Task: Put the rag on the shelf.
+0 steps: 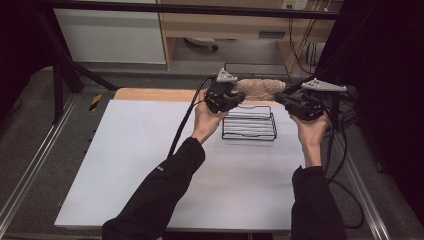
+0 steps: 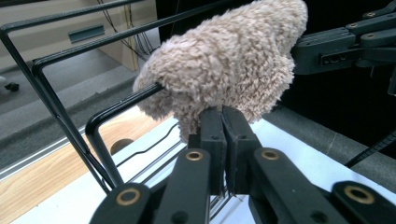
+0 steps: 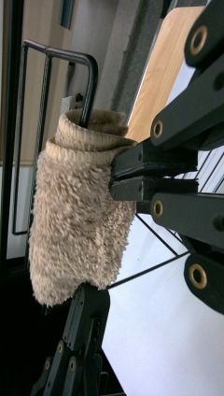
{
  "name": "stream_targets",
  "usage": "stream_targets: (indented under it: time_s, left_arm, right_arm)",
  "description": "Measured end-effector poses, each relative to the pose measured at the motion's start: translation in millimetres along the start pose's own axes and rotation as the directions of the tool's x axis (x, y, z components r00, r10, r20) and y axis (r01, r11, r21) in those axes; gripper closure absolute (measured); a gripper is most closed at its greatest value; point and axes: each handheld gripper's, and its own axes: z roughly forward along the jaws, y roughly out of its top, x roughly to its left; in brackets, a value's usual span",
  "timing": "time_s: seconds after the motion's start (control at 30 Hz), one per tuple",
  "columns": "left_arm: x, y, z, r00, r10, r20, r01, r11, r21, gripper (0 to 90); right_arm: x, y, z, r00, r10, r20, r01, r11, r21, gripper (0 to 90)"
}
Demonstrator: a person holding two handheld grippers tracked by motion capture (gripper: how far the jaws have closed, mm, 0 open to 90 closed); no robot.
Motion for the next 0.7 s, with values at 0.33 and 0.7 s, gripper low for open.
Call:
stream_targets:
  time_s: [0.33,0.7]
  left_arm:
    - [-1.9,5.3,-16.8,1.0000,0.004,0.001,-0.004,0.9996,-0.027,77.9]
    - [0.7,3.2,-30.4,0.9998,0.016,-0.009,-0.016,0.9997,-0.020,60.6]
  right_arm:
    - [8.8,9.5,-16.4,0.9994,-0.027,-0.022,0.026,0.999,-0.044,80.0]
    - [14.8,17.1,-22.2,0.9988,-0.031,-0.037,0.028,0.998,-0.063,67.1]
